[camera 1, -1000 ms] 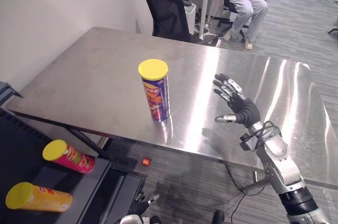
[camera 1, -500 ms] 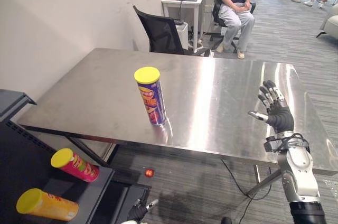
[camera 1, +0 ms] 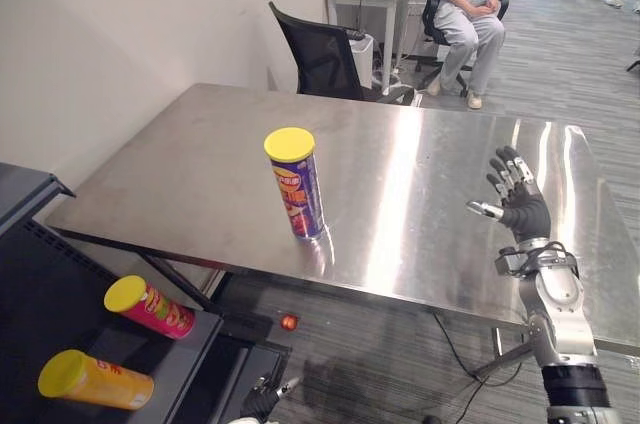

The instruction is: Put the gum and the chips on the shelf.

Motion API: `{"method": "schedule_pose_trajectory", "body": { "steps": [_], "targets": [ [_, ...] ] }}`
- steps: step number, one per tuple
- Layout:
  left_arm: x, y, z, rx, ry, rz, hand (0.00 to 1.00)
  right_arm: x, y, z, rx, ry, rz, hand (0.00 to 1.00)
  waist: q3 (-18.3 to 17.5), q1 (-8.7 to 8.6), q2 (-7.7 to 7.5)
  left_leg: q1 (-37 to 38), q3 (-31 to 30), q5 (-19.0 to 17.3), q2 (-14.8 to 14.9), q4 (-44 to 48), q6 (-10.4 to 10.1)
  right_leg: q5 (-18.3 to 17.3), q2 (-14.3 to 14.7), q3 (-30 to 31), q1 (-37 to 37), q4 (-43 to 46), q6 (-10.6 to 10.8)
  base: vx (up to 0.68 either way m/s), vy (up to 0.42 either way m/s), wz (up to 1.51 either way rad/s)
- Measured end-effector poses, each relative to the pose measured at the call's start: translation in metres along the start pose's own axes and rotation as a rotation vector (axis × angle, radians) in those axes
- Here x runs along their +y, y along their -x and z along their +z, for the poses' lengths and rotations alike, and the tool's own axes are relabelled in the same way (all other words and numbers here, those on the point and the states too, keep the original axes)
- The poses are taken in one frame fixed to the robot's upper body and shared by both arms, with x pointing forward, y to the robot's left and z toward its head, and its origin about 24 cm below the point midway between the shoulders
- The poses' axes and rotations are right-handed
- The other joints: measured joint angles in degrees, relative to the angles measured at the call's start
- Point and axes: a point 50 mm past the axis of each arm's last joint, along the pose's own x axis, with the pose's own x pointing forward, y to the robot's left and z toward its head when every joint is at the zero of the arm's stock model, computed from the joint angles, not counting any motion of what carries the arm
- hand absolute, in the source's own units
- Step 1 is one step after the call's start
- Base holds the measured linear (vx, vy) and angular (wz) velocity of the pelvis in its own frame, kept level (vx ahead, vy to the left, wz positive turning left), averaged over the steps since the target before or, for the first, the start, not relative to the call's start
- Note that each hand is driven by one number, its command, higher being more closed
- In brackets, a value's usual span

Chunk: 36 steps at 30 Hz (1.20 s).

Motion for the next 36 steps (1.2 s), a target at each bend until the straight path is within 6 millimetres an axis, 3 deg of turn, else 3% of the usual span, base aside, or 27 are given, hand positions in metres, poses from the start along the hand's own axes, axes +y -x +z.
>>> {"method": "schedule_pose_trajectory", "body": {
  "steps": [7,12,24,36],
  "targets": [
    [0.002,0.000,0.001,-0.005,0.003,0.007,0.00,0.007,-0.009,0.002,-0.010,-0.003,0.026,0.00,0.57,0.89,0.09,-1.06,-2.46,0.39,-0.20,-0.31,0.29,-0.14,-0.38,-2.42,0.41,-0.03,-0.03,-0.03,-0.015,0.17],
    [0.006,0.001,-0.001,-0.001,-0.001,0.014,0.00,0.022,-0.016,0.000,-0.002,-0.011,0.089,0.00,0.93,2.21,-0.24,-1.68,-3.45,0.50,-0.27,-0.34,0.33,-0.13,-0.38,-3.43,0.77,-0.49,-0.03,0.00,-0.010,0.09],
    [0.008,0.005,-0.010,0.022,0.008,0.023,0.00,0.045,-0.037,-0.001,0.017,-0.015,0.175,0.00,2.29,2.75,-0.38,-2.85,-6.26,1.14,-0.91,-0.36,0.77,-0.20,-0.91,-6.32,1.75,-0.71,0.06,0.00,-0.007,0.13],
    [0.014,0.005,-0.006,0.006,0.001,0.036,0.00,0.067,-0.047,0.010,-0.020,-0.008,0.279,0.00,3.63,3.99,-2.01,-5.28,-8.89,2.61,0.05,-0.41,0.90,-0.47,-0.88,-8.17,0.62,0.50,-0.37,-0.03,-0.005,0.11]
  ]
}}
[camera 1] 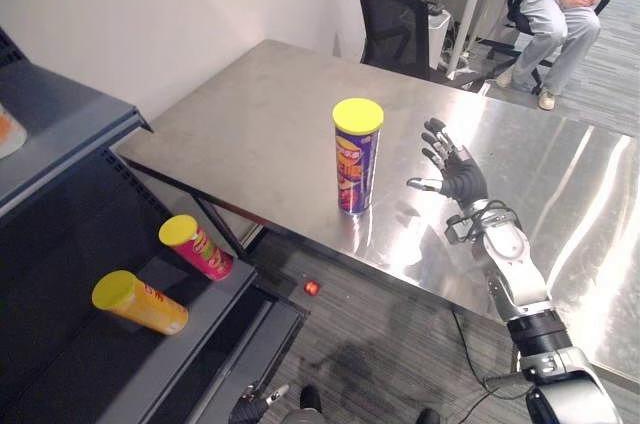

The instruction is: Put the gum and the chips on the shelf.

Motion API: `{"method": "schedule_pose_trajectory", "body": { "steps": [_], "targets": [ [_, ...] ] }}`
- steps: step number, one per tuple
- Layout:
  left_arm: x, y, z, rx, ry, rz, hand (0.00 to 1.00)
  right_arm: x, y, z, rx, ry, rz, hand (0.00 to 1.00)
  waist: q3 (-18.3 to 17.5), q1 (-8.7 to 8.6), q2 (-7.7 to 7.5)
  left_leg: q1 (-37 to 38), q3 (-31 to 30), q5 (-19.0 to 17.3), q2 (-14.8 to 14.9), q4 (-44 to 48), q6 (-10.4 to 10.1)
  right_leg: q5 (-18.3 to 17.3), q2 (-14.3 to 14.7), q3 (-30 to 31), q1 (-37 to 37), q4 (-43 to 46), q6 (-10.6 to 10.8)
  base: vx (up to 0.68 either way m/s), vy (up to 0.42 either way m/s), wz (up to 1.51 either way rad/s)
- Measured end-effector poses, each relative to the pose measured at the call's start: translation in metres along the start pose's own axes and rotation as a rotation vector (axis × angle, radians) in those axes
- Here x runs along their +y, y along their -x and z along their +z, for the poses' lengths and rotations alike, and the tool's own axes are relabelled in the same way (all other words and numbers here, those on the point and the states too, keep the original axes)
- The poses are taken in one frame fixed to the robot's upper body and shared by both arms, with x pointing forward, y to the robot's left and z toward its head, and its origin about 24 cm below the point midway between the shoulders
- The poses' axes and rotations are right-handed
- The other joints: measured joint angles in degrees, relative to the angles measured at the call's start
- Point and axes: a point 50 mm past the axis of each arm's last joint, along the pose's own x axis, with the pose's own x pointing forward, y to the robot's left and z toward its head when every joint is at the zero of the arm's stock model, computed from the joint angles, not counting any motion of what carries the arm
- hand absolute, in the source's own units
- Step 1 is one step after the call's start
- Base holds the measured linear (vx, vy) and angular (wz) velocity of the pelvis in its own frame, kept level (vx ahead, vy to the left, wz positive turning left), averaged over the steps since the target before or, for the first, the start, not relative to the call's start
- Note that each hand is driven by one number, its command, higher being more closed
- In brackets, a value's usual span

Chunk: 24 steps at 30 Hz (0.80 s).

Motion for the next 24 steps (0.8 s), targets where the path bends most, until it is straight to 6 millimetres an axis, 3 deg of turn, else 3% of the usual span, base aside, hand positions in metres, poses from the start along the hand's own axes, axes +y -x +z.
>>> {"method": "schedule_pose_trajectory", "body": {
  "steps": [9,24],
  "targets": [
    [0.003,0.000,0.000,0.001,-0.006,0.006,0.00,0.013,-0.004,0.001,-0.004,0.013,0.075,0.00,0.55,0.83,-0.99,-0.11,-0.10,0.29,0.31,0.01,-0.12,-0.02,0.15,-0.06,-0.03,0.05,-0.05,0.00,0.000,0.00],
    [0.006,0.001,0.000,0.002,-0.013,0.012,0.00,0.012,-0.022,0.015,-0.047,0.048,0.054,0.00,0.79,1.60,-1.74,-2.12,-2.35,1.33,0.16,0.01,0.10,-0.01,0.05,-2.22,-0.66,0.19,-0.07,0.00,0.002,0.07]
  ]
}}
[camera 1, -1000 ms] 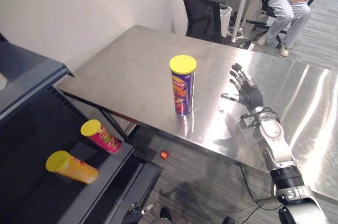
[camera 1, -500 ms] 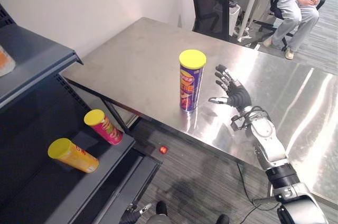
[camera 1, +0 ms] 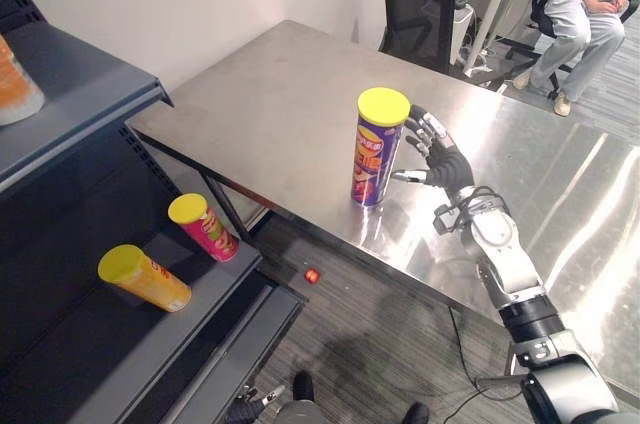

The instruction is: Put the gum and the chips on the shelf.

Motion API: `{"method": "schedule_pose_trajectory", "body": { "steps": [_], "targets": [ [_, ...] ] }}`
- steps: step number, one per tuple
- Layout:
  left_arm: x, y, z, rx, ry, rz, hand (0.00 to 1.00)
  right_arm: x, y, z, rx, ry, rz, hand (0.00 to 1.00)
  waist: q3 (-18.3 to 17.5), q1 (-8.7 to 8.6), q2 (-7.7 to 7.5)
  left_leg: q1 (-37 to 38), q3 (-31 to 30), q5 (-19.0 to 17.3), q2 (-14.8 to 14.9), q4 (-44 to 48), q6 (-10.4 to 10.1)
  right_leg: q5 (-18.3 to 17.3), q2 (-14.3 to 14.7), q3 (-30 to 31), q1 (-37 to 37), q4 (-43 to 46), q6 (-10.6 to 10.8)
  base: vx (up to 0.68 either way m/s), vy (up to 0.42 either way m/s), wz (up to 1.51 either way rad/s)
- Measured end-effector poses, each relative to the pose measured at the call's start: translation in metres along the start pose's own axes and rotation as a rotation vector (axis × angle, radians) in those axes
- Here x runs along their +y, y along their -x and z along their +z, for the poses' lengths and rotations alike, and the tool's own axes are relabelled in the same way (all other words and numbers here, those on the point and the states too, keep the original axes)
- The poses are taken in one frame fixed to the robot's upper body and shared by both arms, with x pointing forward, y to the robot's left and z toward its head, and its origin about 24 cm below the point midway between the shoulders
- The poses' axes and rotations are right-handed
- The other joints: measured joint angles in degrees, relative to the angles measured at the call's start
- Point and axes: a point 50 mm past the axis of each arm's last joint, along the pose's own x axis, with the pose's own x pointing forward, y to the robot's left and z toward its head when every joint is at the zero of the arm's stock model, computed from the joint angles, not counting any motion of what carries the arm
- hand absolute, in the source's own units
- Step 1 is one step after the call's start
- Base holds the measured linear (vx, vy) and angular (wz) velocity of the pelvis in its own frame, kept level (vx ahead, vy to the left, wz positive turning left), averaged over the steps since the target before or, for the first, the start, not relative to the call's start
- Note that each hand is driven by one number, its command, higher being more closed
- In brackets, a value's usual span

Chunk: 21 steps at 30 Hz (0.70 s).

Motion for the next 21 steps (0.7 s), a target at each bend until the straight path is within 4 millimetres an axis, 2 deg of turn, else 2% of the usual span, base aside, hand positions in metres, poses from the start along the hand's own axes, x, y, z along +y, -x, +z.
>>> {"method": "schedule_pose_trajectory", "body": {
  "steps": [13,21],
  "targets": [
    [0.001,0.000,0.000,0.000,-0.007,0.003,0.00,-0.002,-0.003,-0.008,0.044,0.001,-0.011,0.00,0.14,0.60,-0.23,-1.82,-1.73,0.32,0.01,0.00,0.06,-0.09,0.04,-2.06,-0.38,-0.10,-0.09,0.00,0.003,0.08],
    [0.001,0.000,0.003,-0.012,-0.003,0.008,0.00,-0.007,-0.012,-0.005,0.038,0.012,-0.035,0.00,0.81,1.53,-0.53,-2.73,-2.25,0.48,-0.09,0.00,0.10,-0.10,0.01,-2.72,-0.88,-0.10,-0.09,0.01,0.002,0.04]
  ]
}}
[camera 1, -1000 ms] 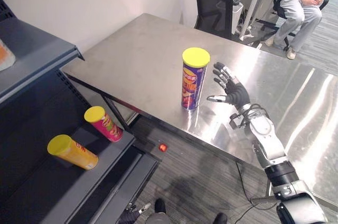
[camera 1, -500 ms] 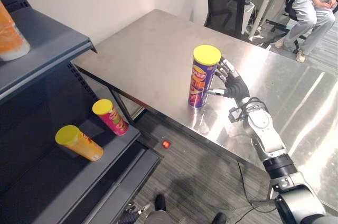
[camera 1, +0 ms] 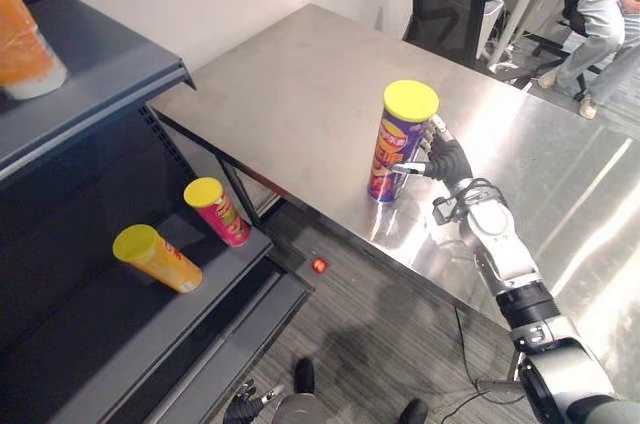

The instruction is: Put the gum and the chips on the shelf.

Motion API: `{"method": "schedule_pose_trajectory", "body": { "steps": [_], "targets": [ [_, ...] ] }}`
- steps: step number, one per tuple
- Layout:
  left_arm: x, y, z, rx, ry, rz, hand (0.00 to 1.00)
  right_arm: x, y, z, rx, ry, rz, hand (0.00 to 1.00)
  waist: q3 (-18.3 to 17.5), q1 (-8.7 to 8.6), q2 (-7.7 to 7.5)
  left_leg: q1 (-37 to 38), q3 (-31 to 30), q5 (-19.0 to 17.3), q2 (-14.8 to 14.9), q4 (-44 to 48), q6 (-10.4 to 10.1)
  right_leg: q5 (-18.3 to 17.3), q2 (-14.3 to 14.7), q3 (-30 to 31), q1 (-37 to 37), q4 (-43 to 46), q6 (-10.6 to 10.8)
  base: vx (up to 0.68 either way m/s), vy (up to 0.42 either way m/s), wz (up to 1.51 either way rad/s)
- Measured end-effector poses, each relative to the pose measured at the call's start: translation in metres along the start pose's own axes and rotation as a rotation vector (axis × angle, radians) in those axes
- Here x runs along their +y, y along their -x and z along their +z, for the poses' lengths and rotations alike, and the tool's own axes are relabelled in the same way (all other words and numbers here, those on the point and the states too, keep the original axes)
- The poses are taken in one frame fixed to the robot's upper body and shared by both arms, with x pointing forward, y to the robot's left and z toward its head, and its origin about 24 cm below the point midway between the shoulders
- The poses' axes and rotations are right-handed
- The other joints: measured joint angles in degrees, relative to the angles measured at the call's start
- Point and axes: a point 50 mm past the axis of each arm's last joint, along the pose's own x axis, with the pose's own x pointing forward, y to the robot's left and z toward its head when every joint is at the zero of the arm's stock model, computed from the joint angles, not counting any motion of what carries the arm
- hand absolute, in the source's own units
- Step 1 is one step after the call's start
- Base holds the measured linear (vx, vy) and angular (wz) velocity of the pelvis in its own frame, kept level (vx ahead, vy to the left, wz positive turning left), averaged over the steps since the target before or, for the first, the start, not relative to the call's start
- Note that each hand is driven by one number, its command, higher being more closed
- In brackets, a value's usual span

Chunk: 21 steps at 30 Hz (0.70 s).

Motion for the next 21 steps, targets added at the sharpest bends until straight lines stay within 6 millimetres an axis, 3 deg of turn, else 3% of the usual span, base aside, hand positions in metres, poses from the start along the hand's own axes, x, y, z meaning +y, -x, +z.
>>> {"method": "schedule_pose_trajectory", "body": {
  "steps": [6,7,10,21],
  "targets": [
    [0.001,0.000,0.000,-0.001,0.031,0.013,0.00,-0.003,-0.007,0.004,-0.009,0.007,-0.020,0.00,0.60,0.25,0.09,-0.92,-0.75,0.27,-0.08,0.00,-0.05,-0.03,-0.05,-0.90,-0.38,0.06,-0.02,0.00,0.004,0.06],
    [0.001,0.000,0.000,-0.001,0.032,0.013,0.00,-0.003,-0.008,0.005,-0.010,0.008,-0.019,1.00,0.62,0.46,0.11,-0.96,-0.86,0.27,-0.08,0.00,-0.05,-0.05,-0.04,-1.00,-0.36,0.05,-0.03,0.02,-0.001,0.06],
    [0.000,0.000,0.002,-0.010,0.032,0.012,0.00,-0.003,-0.009,0.006,-0.013,0.011,-0.016,1.00,0.63,1.41,0.11,-1.00,-1.04,0.27,-0.11,0.00,-0.05,-0.11,-0.06,-1.16,-0.30,0.07,0.00,0.00,0.000,0.02],
    [0.000,0.000,0.002,-0.010,0.031,0.012,0.00,0.005,-0.017,0.012,-0.025,0.029,0.019,1.00,0.64,1.50,0.12,-1.17,-1.25,0.48,-0.17,0.01,0.00,-0.20,-0.12,-1.58,-0.23,0.26,0.03,0.00,0.001,0.02]
  ]
}}
